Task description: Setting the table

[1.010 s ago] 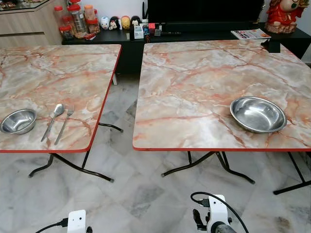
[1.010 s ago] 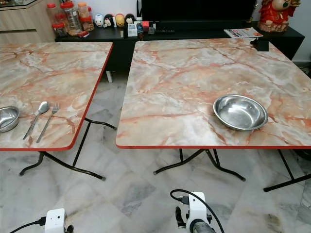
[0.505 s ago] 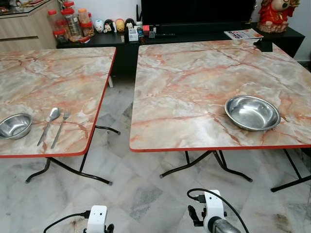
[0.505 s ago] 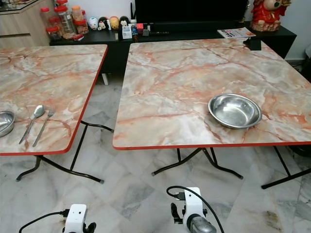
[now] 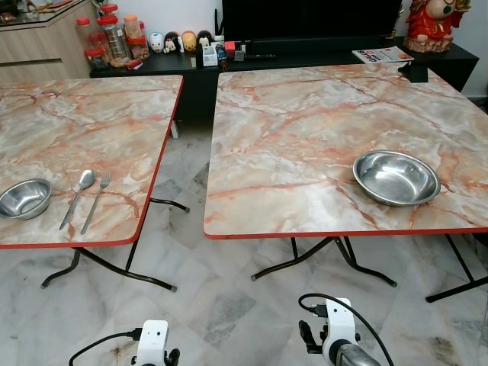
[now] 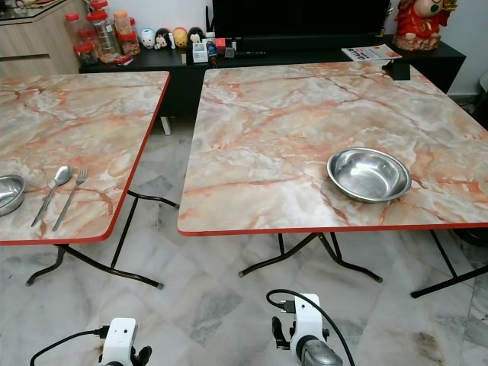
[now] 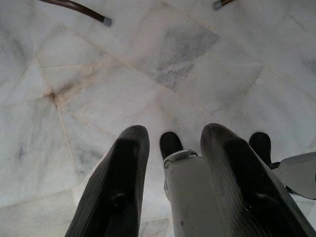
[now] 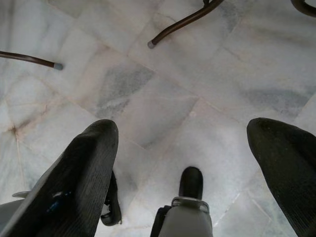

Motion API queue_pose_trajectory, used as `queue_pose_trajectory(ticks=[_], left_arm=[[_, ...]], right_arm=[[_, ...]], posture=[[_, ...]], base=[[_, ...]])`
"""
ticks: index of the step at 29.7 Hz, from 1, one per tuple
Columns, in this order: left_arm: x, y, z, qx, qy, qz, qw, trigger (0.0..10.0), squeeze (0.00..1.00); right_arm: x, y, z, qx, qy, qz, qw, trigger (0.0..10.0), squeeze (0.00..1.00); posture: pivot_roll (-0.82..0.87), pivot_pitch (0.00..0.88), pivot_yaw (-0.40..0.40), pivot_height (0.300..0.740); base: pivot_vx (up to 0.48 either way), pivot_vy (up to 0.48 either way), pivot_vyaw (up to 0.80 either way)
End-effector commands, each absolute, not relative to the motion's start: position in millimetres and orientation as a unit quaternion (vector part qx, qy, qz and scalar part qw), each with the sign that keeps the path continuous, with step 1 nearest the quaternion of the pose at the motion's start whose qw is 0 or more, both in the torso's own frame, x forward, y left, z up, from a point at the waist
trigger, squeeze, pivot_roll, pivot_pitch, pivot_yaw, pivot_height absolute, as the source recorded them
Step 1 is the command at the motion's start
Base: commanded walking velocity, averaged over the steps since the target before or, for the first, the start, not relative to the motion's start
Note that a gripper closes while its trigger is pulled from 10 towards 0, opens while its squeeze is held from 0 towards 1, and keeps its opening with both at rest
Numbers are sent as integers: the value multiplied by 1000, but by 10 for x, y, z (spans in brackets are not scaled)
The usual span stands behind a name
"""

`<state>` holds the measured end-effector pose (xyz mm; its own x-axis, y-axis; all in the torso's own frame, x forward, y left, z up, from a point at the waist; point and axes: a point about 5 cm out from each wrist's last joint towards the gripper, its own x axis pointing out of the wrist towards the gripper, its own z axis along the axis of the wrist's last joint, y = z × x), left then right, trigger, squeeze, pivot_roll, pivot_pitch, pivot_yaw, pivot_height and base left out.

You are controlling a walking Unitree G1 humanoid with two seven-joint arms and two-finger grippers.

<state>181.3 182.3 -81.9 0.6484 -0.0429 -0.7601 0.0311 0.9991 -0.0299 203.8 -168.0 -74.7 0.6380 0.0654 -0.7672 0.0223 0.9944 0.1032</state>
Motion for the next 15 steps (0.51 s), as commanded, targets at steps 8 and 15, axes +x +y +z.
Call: queue_pose_trajectory(ticks=[8,15], left_arm=[[1744,1896,-849,-14,433,-1,901,10000,0],[1761,1898,-839,-15,427,2,904,10000,0]], right_arm=[[2011,-1679,-762,72,426,-9,902,10000,0],[2003,-1676,-767,72,428,-10,901,10000,0]], posture=[[-29,0,52,732],[-21,0,52,732]], base=[[0,197,0],[0,0,0]])
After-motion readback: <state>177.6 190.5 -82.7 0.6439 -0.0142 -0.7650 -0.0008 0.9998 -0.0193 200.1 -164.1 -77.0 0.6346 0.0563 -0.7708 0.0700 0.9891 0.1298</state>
